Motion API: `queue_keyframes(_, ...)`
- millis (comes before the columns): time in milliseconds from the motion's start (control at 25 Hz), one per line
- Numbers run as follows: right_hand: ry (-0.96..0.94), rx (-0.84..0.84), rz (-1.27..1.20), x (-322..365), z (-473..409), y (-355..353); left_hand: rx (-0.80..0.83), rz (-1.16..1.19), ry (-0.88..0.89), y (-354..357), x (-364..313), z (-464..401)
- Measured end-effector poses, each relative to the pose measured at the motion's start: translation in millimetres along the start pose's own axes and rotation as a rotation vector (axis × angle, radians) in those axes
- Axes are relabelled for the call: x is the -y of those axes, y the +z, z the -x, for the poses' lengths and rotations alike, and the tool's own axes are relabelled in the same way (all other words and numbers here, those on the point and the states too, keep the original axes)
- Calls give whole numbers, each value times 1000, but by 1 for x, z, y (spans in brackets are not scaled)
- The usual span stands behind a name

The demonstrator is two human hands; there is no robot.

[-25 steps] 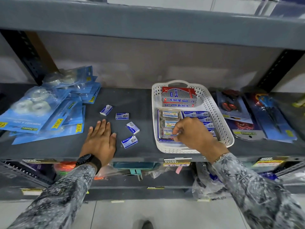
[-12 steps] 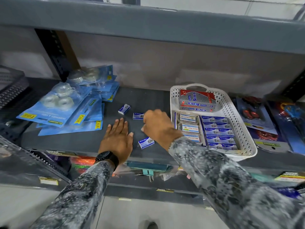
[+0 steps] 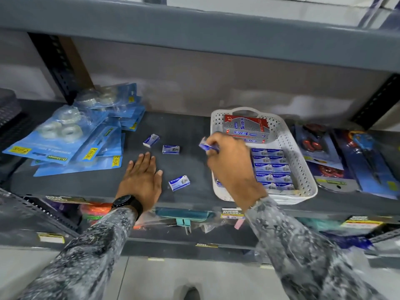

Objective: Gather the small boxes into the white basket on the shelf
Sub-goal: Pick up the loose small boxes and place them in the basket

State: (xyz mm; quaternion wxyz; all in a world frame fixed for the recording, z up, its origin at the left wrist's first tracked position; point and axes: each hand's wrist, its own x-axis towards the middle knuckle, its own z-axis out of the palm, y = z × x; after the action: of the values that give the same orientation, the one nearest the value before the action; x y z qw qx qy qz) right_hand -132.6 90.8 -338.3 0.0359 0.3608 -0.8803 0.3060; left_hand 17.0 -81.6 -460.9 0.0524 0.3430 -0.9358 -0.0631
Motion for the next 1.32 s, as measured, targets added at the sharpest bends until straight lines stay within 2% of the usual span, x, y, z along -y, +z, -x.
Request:
queue_keyframes(120, 182, -17, 73, -57, 8, -43, -9, 2, 0, 2, -1, -3)
queue_keyframes(240, 286, 113, 249, -106, 14, -63, -7, -1, 0, 3, -3, -4)
queue_keyframes(400, 259, 236, 437, -127, 16, -58, -3, -13, -11, 3, 0, -5)
queue_keyframes(760, 203, 253, 424, -135, 6, -43, -5, -20, -6, 3, -1, -5)
queue_keyframes(880, 84, 175, 506, -111, 4, -46, -18, -16, -9, 0, -1, -2)
queue_keyframes(960, -89, 52, 404, -77, 3, -42, -18, -10, -4, -1, -3, -1)
queue_keyframes(1000, -196, 48, 322, -57, 3, -35, -16, -7, -4, -1, -2, -1)
queue_keyframes(1120, -488, 298, 168, -7, -1, -1, -27, -2, 2, -3, -4, 0)
queue_keyframes(1240, -614, 555, 313, 21, 2, 32, -40, -3, -1, -3, -3, 1)
queue_keyframes(1320, -643, 605, 450, 25, 8, 45, -41, 21, -5, -3, -4, 1)
